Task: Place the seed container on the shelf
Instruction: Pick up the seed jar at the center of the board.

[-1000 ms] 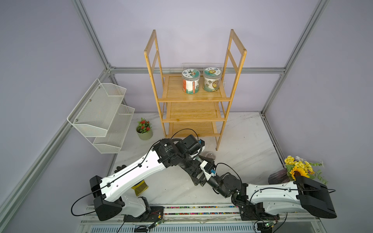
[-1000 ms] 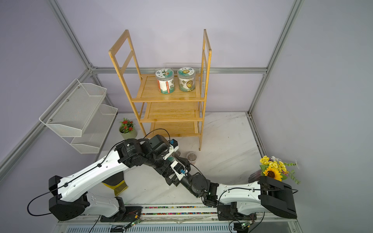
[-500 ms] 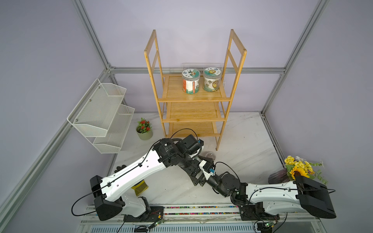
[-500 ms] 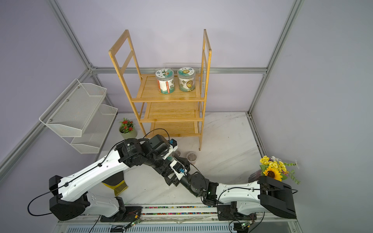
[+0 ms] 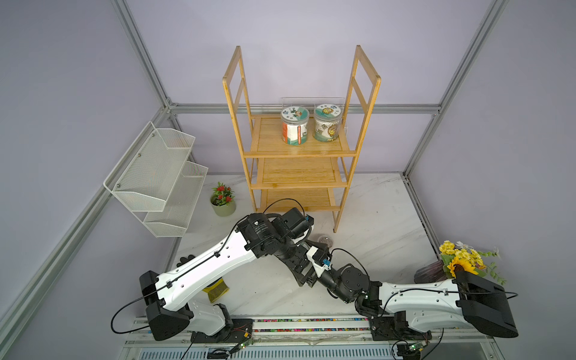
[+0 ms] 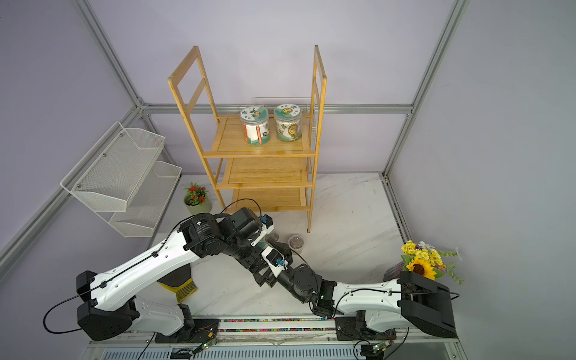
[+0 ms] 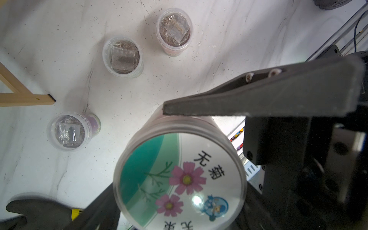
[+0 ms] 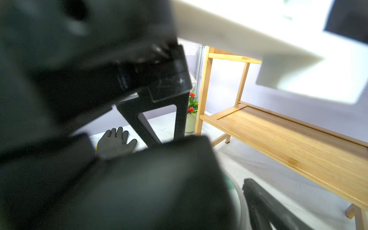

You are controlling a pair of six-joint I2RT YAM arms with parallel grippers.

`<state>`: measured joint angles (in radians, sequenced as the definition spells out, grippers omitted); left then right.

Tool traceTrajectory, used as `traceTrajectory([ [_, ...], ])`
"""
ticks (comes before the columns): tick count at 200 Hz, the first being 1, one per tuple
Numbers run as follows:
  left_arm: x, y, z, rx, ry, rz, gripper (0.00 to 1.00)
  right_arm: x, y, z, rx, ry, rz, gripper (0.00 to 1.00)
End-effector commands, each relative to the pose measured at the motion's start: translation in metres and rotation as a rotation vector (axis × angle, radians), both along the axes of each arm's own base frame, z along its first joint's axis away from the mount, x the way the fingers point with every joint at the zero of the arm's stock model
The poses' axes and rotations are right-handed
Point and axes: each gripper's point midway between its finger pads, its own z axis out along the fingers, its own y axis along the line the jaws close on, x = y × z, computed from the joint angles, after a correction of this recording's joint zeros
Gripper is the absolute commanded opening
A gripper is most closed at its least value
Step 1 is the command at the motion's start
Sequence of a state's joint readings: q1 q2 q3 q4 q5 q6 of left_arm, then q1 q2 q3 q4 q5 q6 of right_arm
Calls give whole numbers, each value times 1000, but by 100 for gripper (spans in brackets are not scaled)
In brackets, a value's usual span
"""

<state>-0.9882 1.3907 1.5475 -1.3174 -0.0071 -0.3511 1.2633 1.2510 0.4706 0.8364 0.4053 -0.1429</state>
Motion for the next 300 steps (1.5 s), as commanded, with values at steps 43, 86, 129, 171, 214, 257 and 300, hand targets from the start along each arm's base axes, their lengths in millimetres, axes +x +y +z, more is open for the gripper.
traceTrajectory([
  [43, -13, -28, 28, -164, -1, -94, 62, 7, 7, -33, -121, 43, -4, 97],
  [86, -15, -32, 34, -196, -1, -108, 62, 7, 8, -38, -139, 45, 4, 97],
  [129, -19, -38, 42, -246, 7, -129, 62, 7, 8, -40, -156, 37, 4, 97],
  [171, -21, -40, 50, -281, -3, -145, 62, 6, 7, -40, -163, 36, 8, 97],
  [214, -20, -39, 56, -294, -21, -141, 62, 3, 5, -40, -159, 46, 24, 97],
  [257, -21, -40, 63, -317, -29, -145, 62, 3, 1, -49, -177, 66, 16, 97],
  [300, -23, -44, 64, -336, -14, -157, 62, 4, 2, -46, -172, 56, 9, 97],
])
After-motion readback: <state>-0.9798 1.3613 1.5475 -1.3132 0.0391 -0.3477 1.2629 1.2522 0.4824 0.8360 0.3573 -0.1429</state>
